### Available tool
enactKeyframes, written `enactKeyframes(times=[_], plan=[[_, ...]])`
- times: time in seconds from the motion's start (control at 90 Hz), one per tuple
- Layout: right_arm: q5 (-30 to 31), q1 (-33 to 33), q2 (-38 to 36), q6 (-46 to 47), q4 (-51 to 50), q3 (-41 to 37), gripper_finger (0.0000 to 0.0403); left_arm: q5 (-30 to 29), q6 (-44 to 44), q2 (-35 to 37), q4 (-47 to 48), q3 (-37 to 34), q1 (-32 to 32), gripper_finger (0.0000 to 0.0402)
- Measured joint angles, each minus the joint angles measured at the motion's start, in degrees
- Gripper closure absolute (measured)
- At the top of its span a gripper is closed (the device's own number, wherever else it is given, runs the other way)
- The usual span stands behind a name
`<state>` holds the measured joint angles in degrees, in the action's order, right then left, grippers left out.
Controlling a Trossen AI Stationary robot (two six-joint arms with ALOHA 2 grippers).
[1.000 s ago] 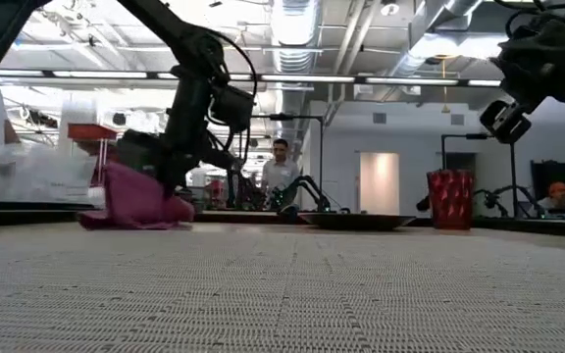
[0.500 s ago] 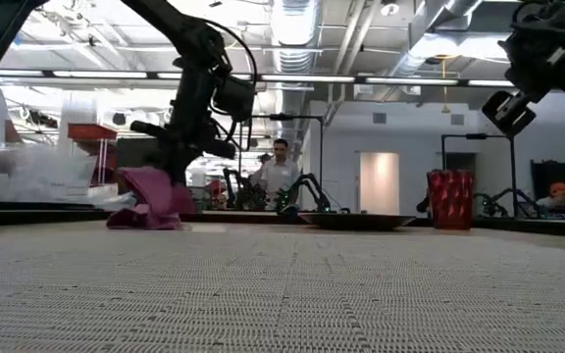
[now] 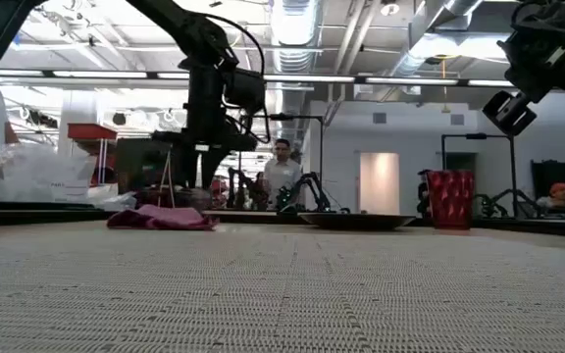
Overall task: Set table place
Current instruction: Put the violet table napkin on the gray table mat
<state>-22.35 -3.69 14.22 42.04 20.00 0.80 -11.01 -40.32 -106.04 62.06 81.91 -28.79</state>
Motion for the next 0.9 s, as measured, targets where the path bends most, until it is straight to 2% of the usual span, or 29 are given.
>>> enactKeyframes(times=[0.122, 0.267, 0.344, 0.456, 0.544, 0.689, 0.789, 0.9], plan=[[7.47, -0.04, 0.51, -0.71, -1.95, 0.00, 0.0340, -0.40, -0.58, 2.20, 2.21, 0.00, 1.18, 0.0249], [18.64, 0.35, 5.48, 5.03, -3.50, 0.00, 0.0341, -9.09, -3.22, 8.73, 6.62, 0.00, 2.64, 0.0243], [19.24, 0.32, 10.54, 5.99, -1.50, -0.02, 0.0341, -13.19, -4.31, 14.08, 6.63, -0.01, 3.27, 0.0245], [18.97, 0.39, 19.33, 7.34, 7.90, 2.57, 0.0341, -13.80, -4.88, 21.69, 5.70, 0.00, 3.30, 0.0246], [19.03, -0.13, 27.65, 4.88, 9.42, 10.25, 0.0341, -13.99, -8.06, 26.82, 5.69, 0.00, 3.06, 0.0247], [17.52, -3.99, 45.85, 2.23, -5.69, 29.14, 0.0341, -14.12, -9.41, 32.50, 5.78, 0.00, 3.18, 0.0247], [12.73, -5.68, 58.52, -5.67, -11.32, 40.84, 0.0341, -14.13, -7.93, 34.33, 5.83, 0.00, 3.49, 0.0247], [7.92, -7.83, 69.20, -8.81, -9.37, 50.56, 0.0341, -14.14, -5.89, 35.41, 7.29, 0.00, 3.49, 0.0247]])
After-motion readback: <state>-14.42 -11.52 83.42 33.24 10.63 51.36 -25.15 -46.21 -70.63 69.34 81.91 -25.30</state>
